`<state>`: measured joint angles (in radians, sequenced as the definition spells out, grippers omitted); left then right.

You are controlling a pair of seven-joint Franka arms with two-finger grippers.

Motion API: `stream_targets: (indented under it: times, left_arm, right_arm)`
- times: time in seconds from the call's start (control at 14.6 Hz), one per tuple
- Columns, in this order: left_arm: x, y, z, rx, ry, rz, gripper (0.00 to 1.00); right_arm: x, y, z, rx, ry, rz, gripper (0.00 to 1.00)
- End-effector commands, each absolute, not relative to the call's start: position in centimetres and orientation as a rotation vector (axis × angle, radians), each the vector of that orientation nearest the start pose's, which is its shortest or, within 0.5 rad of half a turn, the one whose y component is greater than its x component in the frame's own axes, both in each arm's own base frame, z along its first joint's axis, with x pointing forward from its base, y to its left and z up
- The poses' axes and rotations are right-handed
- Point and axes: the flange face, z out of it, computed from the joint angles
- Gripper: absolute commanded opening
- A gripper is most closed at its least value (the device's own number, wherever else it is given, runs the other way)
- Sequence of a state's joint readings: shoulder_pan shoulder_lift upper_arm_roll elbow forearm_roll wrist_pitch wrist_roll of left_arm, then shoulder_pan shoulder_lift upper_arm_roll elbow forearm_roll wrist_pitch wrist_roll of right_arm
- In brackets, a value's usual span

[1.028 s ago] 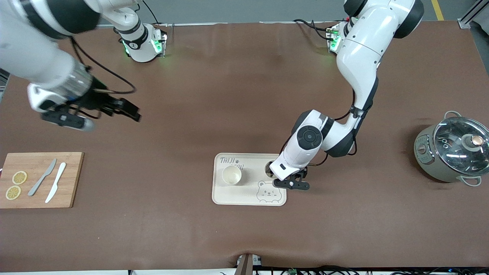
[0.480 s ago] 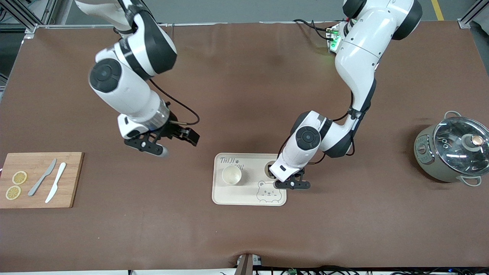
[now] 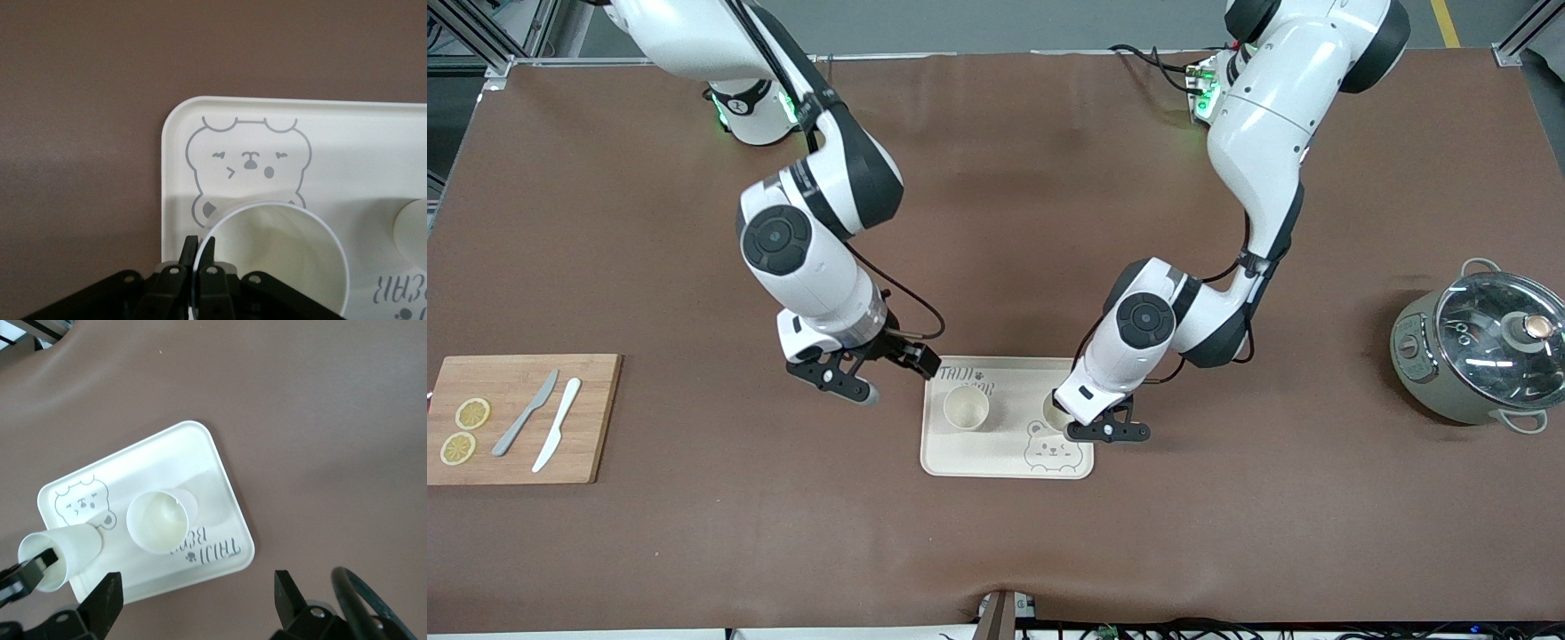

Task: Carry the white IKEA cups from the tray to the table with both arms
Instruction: 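Lift the cup with the left gripper while the right gripper lowers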

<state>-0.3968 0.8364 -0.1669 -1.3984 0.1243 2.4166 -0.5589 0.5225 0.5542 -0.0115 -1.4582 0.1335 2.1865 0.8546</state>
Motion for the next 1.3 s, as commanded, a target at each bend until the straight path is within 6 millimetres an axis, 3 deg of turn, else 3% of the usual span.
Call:
stream_targets:
  times: [0.0, 0.14, 0.27, 0.41, 0.62, 0.89, 1.1, 1.23]
  left_arm:
    - [64.7, -36.8, 25.7, -3.205, 0.008, -0.204, 0.00]
    - [63.3, -36.0, 28.2, -3.149, 0.024, -0.091, 0.00]
    - [62.4, -34.2, 32.3, -3.118, 0.056, -0.063, 0.00]
    - [62.4, -30.6, 35.7, -3.089, 0.076, -0.023, 0.00]
    - [62.0, -26.8, 39.5, -3.067, 0.086, -0.007, 0.00]
    - [59.9, -21.0, 43.3, -3.089, 0.115, -0.013, 0.00]
    - [56.6, -14.9, 45.7, -3.143, 0.197, 0.003, 0.00]
    - [54.0, -12.3, 46.5, -3.155, 0.240, 0.012, 0.00]
  right_arm:
    - [63.9, 37.5, 35.1, -2.879, 0.610, -0.154, 1.00]
    - [64.3, 37.6, 33.1, -2.885, 0.596, -0.188, 1.00]
    - [64.5, 37.7, 31.9, -2.917, 0.558, -0.243, 1.00]
    - [64.1, 38.4, 30.8, -2.928, 0.546, -0.229, 1.00]
    - [64.2, 38.6, 29.2, -2.926, 0.533, -0.248, 1.00]
    - [63.3, 40.3, 26.6, -2.928, 0.503, -0.244, 1.00]
    - [63.3, 40.4, 25.6, -2.928, 0.497, -0.249, 1.00]
    - [63.2, 40.5, 25.3, -2.931, 0.497, -0.244, 1.00]
